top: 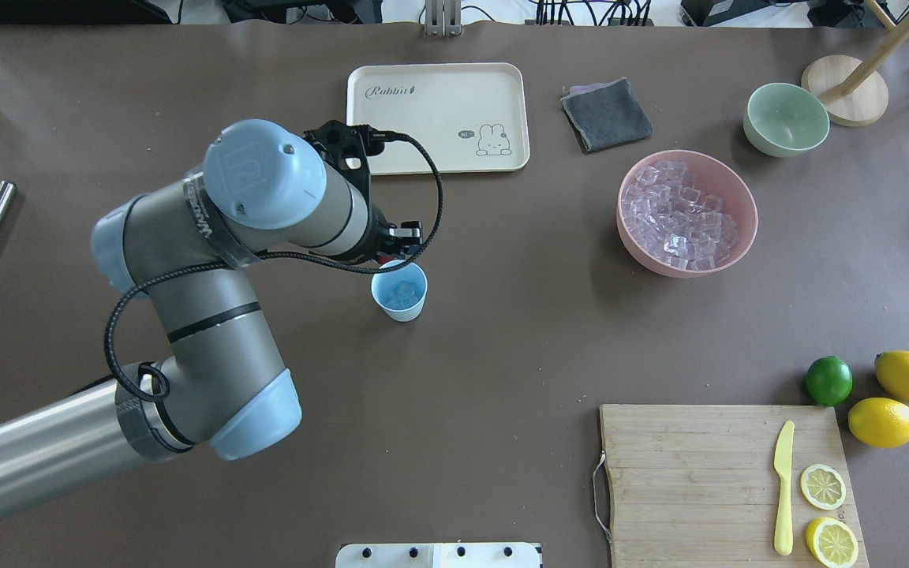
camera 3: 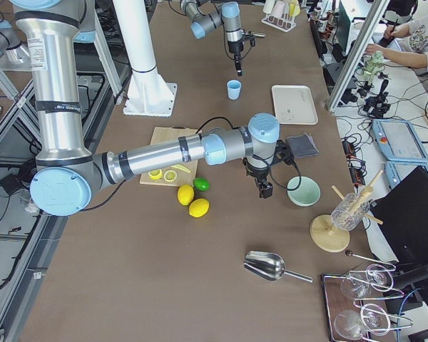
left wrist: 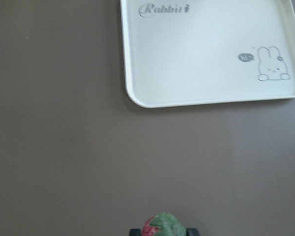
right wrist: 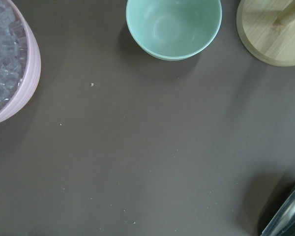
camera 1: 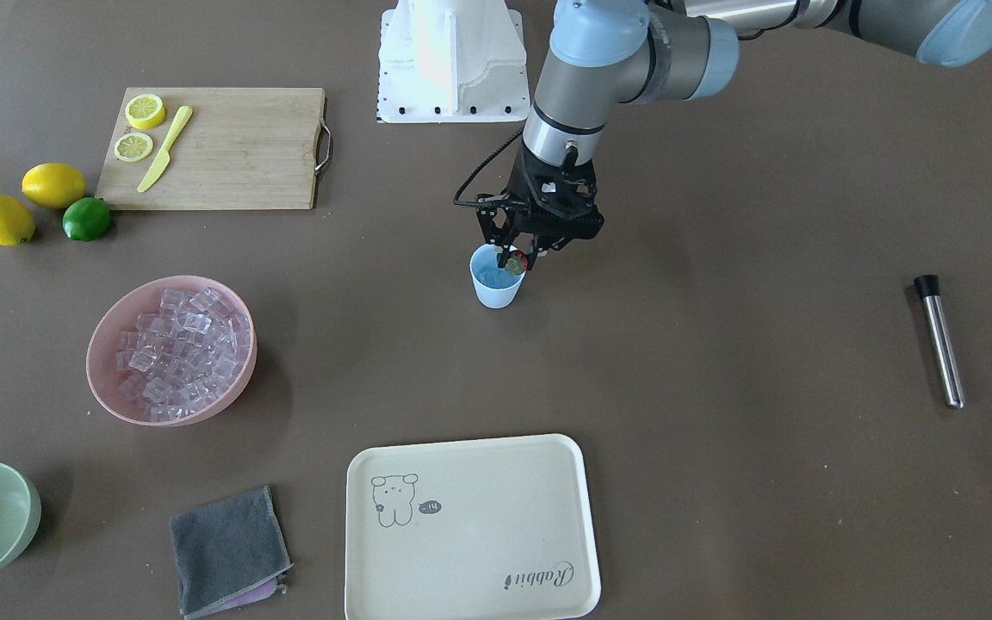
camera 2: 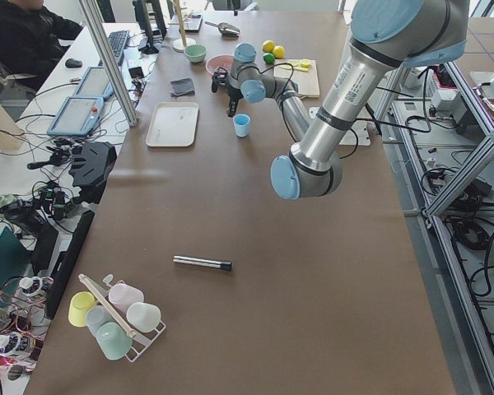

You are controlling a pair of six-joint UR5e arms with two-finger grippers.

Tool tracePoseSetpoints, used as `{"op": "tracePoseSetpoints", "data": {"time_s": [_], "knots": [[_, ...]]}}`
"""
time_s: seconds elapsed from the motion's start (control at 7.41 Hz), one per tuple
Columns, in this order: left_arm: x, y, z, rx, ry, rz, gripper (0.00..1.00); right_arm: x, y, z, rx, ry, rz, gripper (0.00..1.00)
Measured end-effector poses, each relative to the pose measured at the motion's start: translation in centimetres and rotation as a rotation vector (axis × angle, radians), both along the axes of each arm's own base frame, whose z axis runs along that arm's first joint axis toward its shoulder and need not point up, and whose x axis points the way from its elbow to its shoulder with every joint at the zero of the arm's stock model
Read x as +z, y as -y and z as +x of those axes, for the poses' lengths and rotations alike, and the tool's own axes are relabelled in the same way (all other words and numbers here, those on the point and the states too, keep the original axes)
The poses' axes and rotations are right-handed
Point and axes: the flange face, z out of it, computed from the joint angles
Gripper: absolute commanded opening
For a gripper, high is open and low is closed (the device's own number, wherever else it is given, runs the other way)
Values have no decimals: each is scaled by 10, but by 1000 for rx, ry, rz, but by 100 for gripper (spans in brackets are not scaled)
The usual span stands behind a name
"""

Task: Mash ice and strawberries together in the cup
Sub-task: 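Carry the strawberry with the left gripper over the light-blue cup, then lower the left gripper and release the strawberry into the cup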

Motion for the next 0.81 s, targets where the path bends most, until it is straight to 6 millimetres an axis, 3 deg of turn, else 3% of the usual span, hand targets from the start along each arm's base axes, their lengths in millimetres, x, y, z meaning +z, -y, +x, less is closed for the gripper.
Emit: {"op": "tracePoseSetpoints", "data": {"time_s": [0.13,0.4,0.81], "knots": [[-8,-20,20,-13,-8,-51,0,11,-8,3,5,0,-2,98],[-14,-34,29,-16,28,-97,0,24,-21,11,16,0,-8,98],[-23,-20,16,-13,130,-101,0,40,-40,16,26,6,13,98]]}}
